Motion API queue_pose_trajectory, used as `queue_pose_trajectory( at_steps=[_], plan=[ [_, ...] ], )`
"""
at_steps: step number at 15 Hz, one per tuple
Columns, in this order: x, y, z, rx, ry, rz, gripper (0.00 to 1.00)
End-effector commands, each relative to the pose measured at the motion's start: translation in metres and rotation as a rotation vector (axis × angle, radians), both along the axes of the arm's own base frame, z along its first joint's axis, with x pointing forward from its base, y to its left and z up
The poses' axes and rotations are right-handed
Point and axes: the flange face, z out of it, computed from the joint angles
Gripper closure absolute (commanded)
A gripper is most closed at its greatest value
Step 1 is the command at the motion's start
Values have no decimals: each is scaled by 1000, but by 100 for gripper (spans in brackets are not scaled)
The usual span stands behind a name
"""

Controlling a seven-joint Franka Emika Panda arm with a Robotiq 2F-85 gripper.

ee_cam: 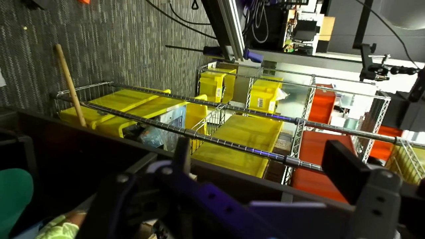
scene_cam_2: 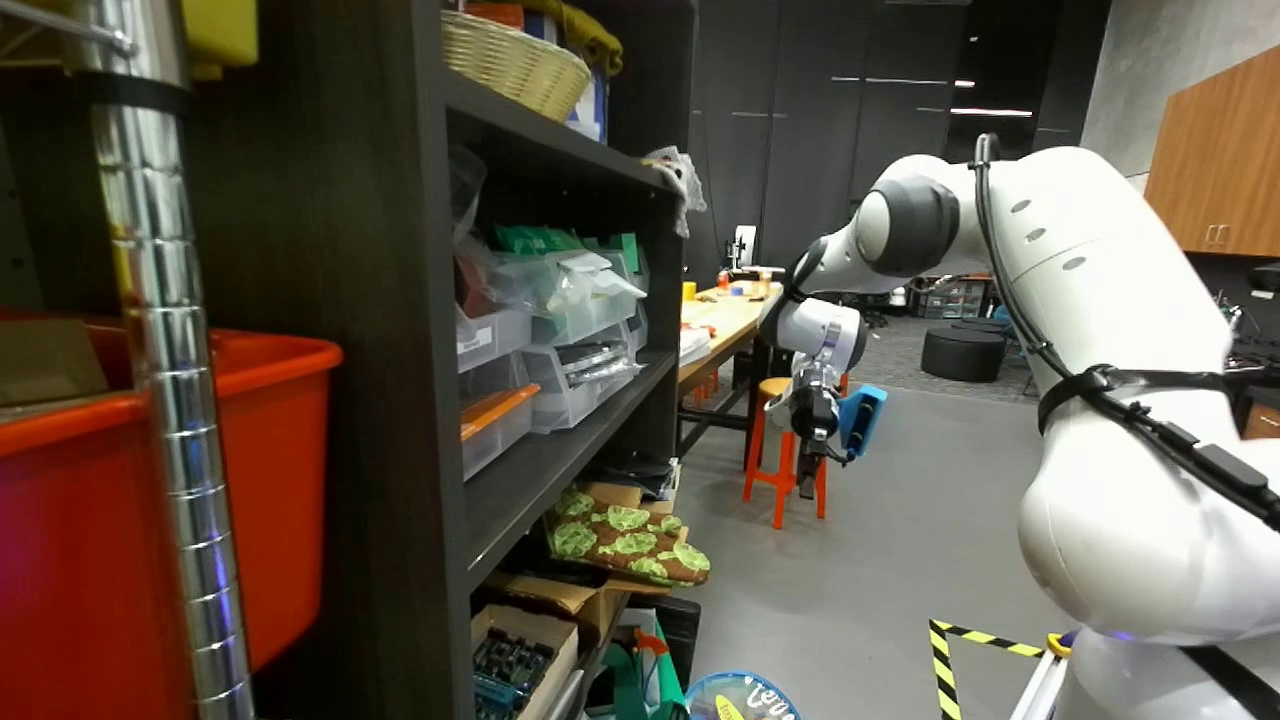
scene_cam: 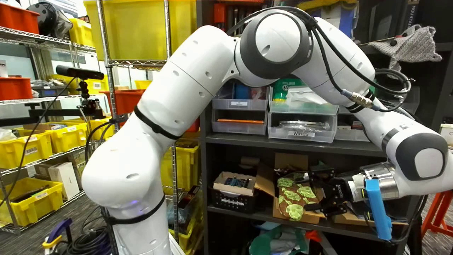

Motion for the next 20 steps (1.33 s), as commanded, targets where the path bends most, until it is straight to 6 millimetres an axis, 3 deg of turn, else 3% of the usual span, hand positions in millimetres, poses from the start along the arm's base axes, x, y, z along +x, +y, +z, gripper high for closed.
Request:
queue_pose_trajectory(
  at_steps=[1, 3, 5, 15, 20],
  plan=[
    [1, -1, -1, 0, 3, 1, 0],
    [1, -2, -1, 0, 4, 0, 0],
    [12, 2, -6, 110, -98, -36, 0],
    [54, 2, -68, 569, -357, -240, 0],
    [73, 8, -80, 812, -444, -318, 0]
  ],
)
